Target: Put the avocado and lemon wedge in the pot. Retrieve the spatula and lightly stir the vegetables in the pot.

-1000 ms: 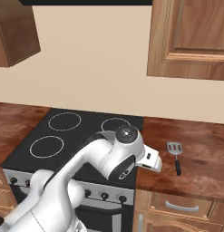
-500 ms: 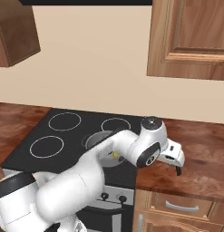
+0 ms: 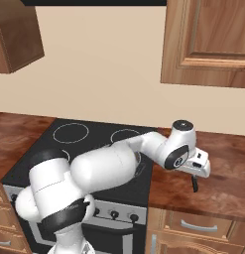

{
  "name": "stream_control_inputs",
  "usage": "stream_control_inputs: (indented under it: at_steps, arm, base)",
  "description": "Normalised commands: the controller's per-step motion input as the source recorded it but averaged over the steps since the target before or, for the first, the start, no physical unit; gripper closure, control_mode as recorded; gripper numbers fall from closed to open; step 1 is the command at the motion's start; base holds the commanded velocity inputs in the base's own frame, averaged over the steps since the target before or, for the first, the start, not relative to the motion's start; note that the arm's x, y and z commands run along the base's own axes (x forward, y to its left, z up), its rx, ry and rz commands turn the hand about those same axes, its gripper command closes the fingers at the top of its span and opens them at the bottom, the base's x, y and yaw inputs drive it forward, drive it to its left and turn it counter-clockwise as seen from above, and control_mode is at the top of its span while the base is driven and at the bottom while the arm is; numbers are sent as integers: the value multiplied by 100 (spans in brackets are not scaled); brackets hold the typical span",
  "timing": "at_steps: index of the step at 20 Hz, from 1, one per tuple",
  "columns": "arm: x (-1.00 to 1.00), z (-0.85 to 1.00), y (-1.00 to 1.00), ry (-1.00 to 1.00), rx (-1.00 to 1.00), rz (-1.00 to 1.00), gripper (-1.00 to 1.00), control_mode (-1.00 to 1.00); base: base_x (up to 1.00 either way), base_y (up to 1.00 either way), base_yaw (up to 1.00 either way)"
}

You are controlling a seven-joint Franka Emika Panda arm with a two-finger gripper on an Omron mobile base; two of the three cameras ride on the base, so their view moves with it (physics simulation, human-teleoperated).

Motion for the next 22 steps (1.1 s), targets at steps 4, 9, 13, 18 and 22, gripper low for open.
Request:
stream_control_inputs:
  at_steps: [4, 9, 13, 18, 22]
  arm:
    - [4, -7, -37, 4, 11, 7, -100, -100]
    - [9, -8, -41, 6, 13, 11, -100, -100]
    - [15, -17, -34, 2, 15, 14, -100, -100]
    - [50, -16, -7, 4, 9, 15, -100, -100]
    - [29, -4, 0, 6, 1, 9, -100, -100]
  base:
    - [0, 0, 0]
    - [0, 0, 0]
    - [0, 0, 0]
    - [0, 0, 0]
    - [0, 0, 0]
